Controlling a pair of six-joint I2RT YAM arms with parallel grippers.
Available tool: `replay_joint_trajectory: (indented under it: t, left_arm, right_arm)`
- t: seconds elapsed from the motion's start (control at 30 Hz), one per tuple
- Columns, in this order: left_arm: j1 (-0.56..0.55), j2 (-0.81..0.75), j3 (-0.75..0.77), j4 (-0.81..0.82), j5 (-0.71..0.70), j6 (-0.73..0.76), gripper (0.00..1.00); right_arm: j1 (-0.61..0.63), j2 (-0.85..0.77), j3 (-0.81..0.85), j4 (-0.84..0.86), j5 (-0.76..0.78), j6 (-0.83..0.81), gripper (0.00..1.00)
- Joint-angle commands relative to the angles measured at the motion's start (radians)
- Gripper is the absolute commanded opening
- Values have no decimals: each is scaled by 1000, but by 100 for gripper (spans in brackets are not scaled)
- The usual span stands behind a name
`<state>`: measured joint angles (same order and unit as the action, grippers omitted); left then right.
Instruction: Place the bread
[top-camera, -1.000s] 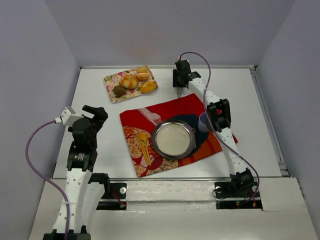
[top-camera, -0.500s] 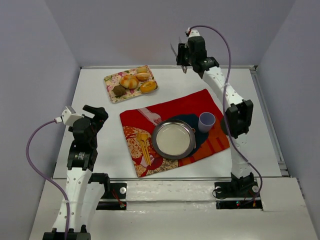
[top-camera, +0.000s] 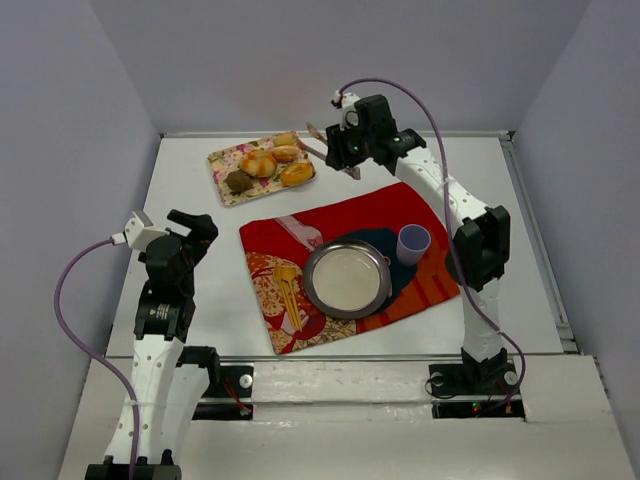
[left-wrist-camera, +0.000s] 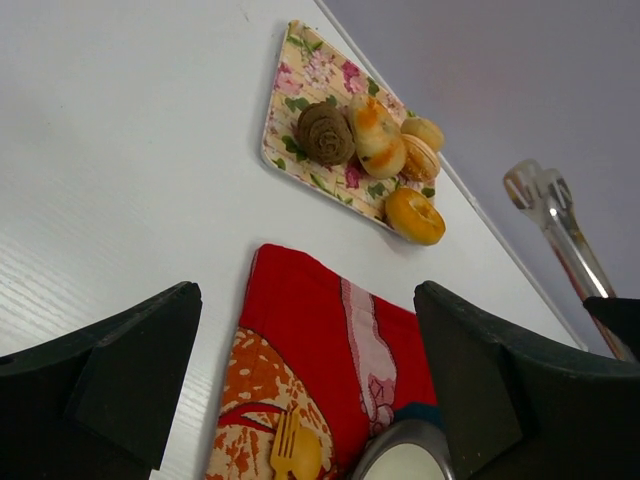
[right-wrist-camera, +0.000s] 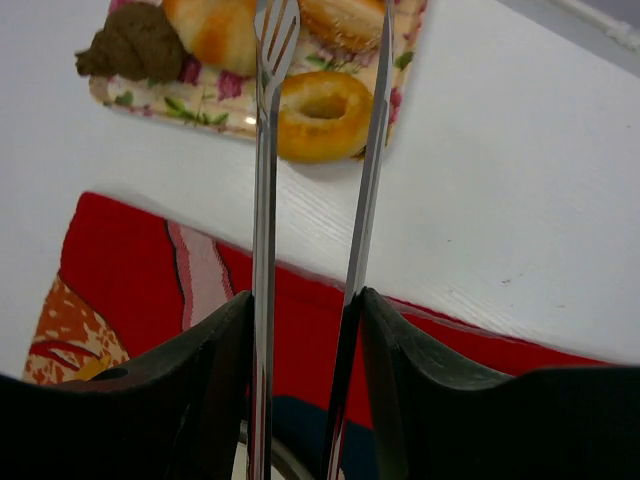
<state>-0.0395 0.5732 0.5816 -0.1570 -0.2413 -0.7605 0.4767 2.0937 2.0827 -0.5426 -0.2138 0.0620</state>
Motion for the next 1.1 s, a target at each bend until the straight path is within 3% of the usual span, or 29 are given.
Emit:
replay_joint_trajectory:
  t: [0.0, 0.2, 0.43, 0.57, 0.8, 1.07]
  left_arm:
    - [-3, -6, -16, 45, 13, 4, 99]
    - [-3, -4, -16, 48, 20, 4, 99]
    - [-3, 2, -12, 53, 33, 7, 99]
    - [-3, 5, -12, 56, 42, 9, 99]
    - [-3, 4, -14, 56, 37, 9, 99]
    - [-5, 4, -14, 57, 30, 7, 99]
  right_arm:
    - [114, 23, 107, -91, 57, -226, 50]
    - [197, 84, 158, -105, 171, -330, 50]
    - [332, 175, 184, -111, 445, -514, 51]
    - [373, 233, 264, -111, 615, -528, 51]
    - [393, 299, 306, -105, 700, -547, 51]
    - [412, 331, 321, -56, 726, -551, 58]
